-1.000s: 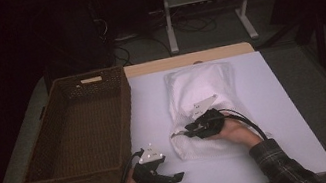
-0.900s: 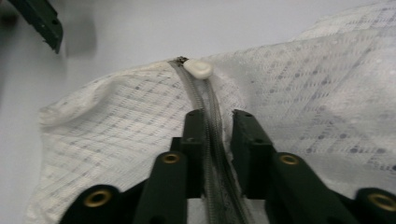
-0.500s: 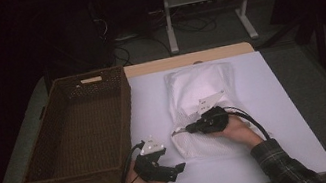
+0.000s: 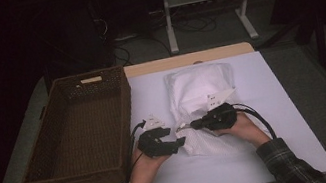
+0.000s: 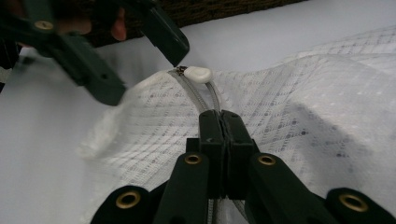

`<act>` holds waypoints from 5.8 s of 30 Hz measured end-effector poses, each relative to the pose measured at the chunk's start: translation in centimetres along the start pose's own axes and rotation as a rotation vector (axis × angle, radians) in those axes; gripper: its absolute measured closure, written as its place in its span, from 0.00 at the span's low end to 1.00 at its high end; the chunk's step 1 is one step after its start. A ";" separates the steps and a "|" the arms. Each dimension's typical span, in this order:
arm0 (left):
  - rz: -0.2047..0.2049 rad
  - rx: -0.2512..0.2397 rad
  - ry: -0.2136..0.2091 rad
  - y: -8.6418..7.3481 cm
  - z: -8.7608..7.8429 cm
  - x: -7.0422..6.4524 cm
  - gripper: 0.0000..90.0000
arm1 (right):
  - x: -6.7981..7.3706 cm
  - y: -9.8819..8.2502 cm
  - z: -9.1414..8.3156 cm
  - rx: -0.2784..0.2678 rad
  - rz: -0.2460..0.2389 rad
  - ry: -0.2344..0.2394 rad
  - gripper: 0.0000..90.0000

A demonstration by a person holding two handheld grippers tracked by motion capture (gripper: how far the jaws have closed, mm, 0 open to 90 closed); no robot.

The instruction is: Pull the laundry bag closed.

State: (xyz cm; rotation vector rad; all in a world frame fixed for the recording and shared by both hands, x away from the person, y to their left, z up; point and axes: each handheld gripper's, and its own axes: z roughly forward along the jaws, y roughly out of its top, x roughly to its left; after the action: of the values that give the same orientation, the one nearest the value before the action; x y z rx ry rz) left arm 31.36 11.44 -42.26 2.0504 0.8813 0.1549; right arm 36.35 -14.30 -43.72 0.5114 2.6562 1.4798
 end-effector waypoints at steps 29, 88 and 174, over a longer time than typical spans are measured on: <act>0.131 0.002 -0.007 0.1 0.9 0.5 0.95 | -0.1 -0.5 -0.5 -0.020 0.017 0.009 0.96; 0.166 0.023 0.016 -1.2 -0.3 -0.6 0.95 | 4.5 1.2 1.3 0.003 0.067 -0.001 0.95; 0.083 0.071 0.081 -1.7 -0.2 0.5 0.95 | 1.5 -4.0 -7.9 -0.067 0.194 -0.241 0.96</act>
State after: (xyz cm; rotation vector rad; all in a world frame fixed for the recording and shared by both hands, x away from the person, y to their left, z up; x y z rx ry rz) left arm 30.78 12.52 -43.54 2.1612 0.8623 0.2571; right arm 32.24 -22.19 -42.68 0.9025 2.4210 1.4420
